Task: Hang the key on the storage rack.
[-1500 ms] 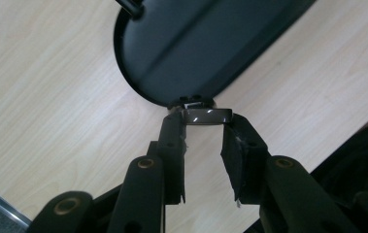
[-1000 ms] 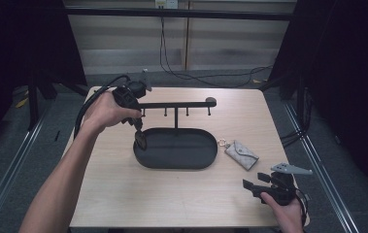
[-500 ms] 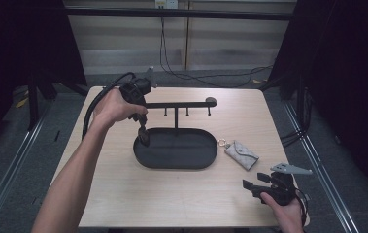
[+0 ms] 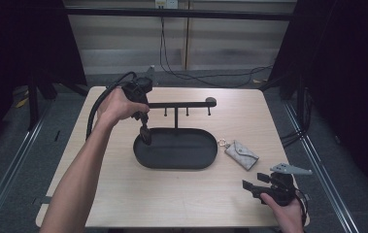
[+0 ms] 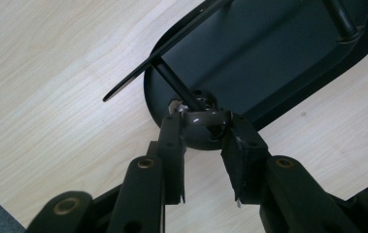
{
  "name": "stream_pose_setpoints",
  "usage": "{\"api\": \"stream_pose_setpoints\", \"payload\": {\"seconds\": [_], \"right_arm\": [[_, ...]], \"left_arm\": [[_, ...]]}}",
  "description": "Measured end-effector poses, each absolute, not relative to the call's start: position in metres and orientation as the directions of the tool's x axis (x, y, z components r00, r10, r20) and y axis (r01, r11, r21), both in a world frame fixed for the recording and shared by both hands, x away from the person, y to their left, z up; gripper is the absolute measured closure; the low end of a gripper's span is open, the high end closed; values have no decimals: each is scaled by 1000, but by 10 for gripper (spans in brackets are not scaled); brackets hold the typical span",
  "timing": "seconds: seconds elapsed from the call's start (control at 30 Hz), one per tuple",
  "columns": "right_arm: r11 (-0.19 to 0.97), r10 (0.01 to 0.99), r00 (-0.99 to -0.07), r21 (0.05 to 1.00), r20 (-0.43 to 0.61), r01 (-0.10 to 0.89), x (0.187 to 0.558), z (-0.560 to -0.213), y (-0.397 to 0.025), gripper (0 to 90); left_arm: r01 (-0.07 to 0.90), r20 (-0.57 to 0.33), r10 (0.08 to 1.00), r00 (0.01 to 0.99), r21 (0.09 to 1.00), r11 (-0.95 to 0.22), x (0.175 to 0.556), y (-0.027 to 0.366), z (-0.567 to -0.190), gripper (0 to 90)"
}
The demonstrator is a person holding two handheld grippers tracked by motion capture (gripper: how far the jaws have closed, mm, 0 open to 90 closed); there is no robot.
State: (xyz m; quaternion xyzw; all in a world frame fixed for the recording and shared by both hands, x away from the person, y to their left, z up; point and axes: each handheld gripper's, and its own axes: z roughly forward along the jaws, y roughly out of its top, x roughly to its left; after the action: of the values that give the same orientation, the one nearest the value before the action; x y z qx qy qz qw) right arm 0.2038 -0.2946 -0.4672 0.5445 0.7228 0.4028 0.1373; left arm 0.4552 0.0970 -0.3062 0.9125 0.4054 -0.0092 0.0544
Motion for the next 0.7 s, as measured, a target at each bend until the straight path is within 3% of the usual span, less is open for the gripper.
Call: {"api": "stream_pose_setpoints", "payload": {"seconds": [0.4,0.47,0.5,0.57,0.6,0.7], "right_arm": [[90,897,-374,730,237,678,204,-467,-294,277],[88,897,-374,731,238,676,204,-467,-294,277],[84,896,-371,729,243,679,204,-467,-294,277],[82,896,-370,729,244,680,205,-467,-295,277],[75,897,-365,729,249,680,205,-468,-295,277],[66,898,-359,728,255,683,206,-468,-296,276]], "left_arm": [[765,-52,765,642,117,-633,456,96,-308,703],[766,-63,765,641,118,-632,456,96,-310,673],[771,-73,769,635,114,-626,455,96,-311,606],[777,-78,774,629,111,-620,453,95,-312,588],[765,-74,763,642,110,-634,454,96,-312,516],[769,-87,765,638,125,-627,453,99,-313,474]]}}
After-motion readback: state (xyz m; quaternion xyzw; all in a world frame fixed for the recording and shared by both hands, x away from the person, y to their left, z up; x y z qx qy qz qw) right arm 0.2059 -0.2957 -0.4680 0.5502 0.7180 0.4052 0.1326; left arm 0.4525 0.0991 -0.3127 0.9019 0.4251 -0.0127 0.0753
